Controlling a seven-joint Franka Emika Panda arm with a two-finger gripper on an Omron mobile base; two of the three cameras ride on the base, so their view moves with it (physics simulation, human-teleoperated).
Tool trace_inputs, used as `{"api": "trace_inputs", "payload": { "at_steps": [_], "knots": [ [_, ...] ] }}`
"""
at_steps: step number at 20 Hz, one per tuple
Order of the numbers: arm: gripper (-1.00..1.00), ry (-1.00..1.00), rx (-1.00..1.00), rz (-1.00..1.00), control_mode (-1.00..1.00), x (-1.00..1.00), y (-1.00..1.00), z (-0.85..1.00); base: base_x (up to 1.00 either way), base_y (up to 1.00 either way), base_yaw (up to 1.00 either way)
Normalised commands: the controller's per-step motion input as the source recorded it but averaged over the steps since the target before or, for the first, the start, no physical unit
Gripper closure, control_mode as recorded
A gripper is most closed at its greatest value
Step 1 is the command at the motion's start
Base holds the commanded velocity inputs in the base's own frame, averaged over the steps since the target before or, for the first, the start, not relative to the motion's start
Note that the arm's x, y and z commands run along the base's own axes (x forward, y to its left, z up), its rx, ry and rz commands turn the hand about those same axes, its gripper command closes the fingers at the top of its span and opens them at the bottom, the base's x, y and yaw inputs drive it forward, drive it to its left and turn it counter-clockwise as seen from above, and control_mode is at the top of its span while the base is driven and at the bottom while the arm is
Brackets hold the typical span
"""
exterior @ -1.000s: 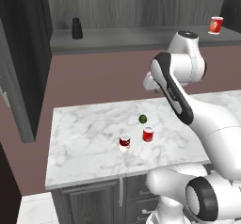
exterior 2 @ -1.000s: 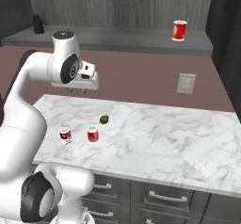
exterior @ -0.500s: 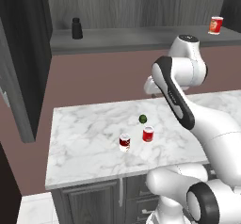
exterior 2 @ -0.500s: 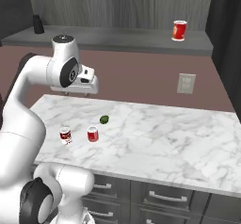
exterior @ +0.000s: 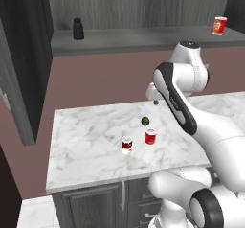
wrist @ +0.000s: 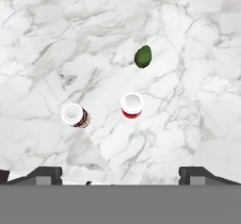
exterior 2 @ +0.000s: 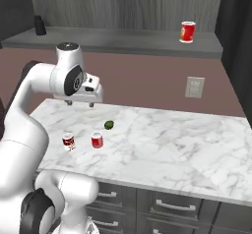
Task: Pick the cans from the counter and place them in their designated side in the cabinet.
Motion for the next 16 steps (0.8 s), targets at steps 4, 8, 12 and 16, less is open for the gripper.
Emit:
{"api": "trace_inputs", "payload": {
  "at_steps": [4,8,12,16],
  "knots": [
    [-1.00,0.01,0.00,0.00,-1.00,0.00,-0.06,-0.18,0.00,0.00,0.00],
    [-1.00,0.00,0.00,0.00,-1.00,0.00,-0.04,-0.20,0.00,0.00,0.00],
    [-1.00,-0.01,0.00,0.02,-1.00,0.15,0.00,-0.14,0.00,0.00,0.00],
    [-1.00,0.00,0.00,0.03,-1.00,0.19,-0.03,-0.22,0.00,0.00,0.00]
  ]
}}
